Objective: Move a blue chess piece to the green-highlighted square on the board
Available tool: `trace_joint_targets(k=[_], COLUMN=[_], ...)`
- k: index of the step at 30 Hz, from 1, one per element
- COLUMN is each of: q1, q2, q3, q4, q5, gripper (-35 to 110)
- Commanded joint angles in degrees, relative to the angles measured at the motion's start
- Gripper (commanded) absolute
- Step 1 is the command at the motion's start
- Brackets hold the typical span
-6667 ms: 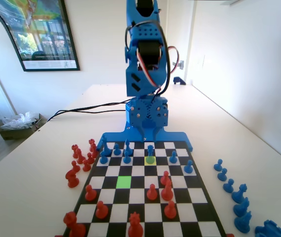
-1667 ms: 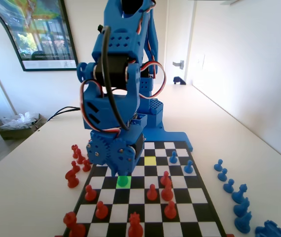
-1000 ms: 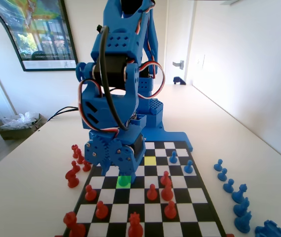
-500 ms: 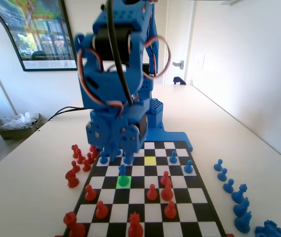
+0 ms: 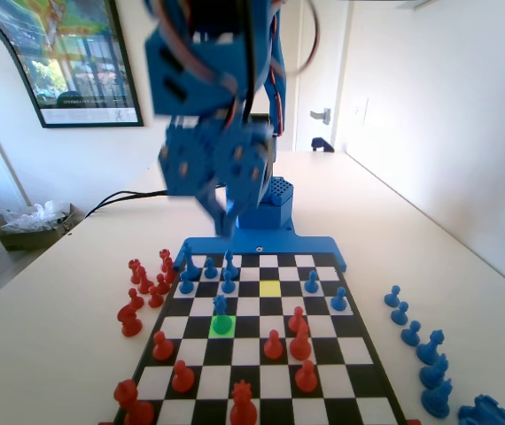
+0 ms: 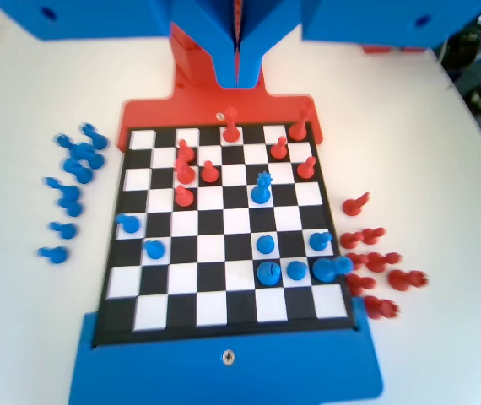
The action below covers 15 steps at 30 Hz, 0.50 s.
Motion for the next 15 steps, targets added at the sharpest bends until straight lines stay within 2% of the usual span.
trace_joint_targets(k=[1, 9, 15], q1=[-0.62, -2.55, -2.9], q2=[11.87, 31.29, 36.56], q3=[-0.97, 8.44, 9.23], q4=[5.19, 12.57, 16.35], q5=[-2.02, -4.39, -4.48], gripper=[1, 1, 1])
